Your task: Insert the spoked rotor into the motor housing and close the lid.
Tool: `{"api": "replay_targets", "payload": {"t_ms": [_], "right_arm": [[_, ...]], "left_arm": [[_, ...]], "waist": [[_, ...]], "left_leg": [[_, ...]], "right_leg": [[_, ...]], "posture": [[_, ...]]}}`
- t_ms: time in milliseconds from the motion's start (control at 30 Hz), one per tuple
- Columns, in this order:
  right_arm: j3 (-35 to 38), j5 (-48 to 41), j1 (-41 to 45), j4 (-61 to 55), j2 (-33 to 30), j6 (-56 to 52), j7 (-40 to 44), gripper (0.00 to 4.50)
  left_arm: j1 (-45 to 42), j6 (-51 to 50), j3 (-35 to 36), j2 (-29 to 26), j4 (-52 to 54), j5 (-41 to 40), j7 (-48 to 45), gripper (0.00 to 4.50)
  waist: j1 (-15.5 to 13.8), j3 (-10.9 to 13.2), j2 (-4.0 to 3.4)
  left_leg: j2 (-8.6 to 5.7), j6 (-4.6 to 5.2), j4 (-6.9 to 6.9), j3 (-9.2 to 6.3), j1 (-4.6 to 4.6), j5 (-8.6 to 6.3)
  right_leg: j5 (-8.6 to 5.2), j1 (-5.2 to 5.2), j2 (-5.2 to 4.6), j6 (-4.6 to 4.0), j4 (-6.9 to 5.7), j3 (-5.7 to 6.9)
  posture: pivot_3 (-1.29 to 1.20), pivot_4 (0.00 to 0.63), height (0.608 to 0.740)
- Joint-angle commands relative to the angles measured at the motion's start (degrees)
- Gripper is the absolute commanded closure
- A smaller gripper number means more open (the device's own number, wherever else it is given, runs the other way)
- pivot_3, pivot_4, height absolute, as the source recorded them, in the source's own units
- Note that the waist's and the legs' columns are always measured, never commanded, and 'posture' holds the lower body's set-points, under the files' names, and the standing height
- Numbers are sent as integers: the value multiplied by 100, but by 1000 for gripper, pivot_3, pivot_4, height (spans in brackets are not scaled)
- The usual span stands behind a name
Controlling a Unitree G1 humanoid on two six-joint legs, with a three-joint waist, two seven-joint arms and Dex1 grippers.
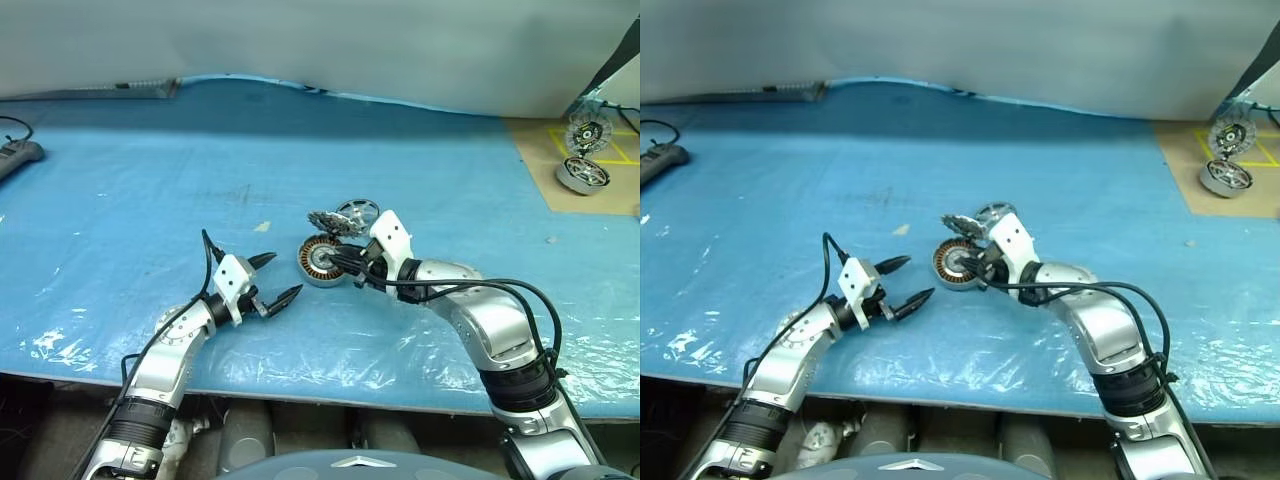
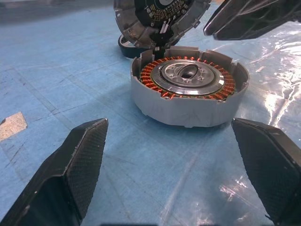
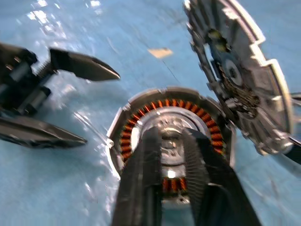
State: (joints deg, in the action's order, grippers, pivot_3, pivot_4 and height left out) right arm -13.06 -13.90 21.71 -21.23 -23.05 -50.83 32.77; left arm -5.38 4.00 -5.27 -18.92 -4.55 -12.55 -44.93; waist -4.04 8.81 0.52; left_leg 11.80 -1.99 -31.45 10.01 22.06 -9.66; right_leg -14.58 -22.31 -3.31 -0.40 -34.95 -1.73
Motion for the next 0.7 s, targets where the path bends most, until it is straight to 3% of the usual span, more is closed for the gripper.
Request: {"api": "replay_targets", "payload": {"t_ms": [33, 367, 700], "right_arm": [[-123, -11, 402, -307, 111, -504, -216, 4470], [-622, 78, 1105, -26, 332, -1122, -453, 4470], [-816, 200, 969, 290, 128, -983, -398, 4470]], "left_arm": [[-6, 123, -7, 23, 42, -40, -36, 0], [-35, 226, -36, 88, -70, -2, -23, 0], [11, 210, -24, 90, 17, 4, 16, 0]], "waist": [[1, 0, 0], [-8, 0, 0], [-13, 0, 0]], "left_leg": [[0, 0, 0, 0, 0, 0], [-1, -1, 0, 0, 2, 0], [-1, -2, -1, -1, 1, 1]], "right_leg": [[0, -1, 0, 0, -1, 0], [0, 0, -1, 0, -1, 1], [0, 0, -1, 0, -3, 1]], "posture": [[0, 150, 740], [0, 150, 740], [0, 150, 740]]}}
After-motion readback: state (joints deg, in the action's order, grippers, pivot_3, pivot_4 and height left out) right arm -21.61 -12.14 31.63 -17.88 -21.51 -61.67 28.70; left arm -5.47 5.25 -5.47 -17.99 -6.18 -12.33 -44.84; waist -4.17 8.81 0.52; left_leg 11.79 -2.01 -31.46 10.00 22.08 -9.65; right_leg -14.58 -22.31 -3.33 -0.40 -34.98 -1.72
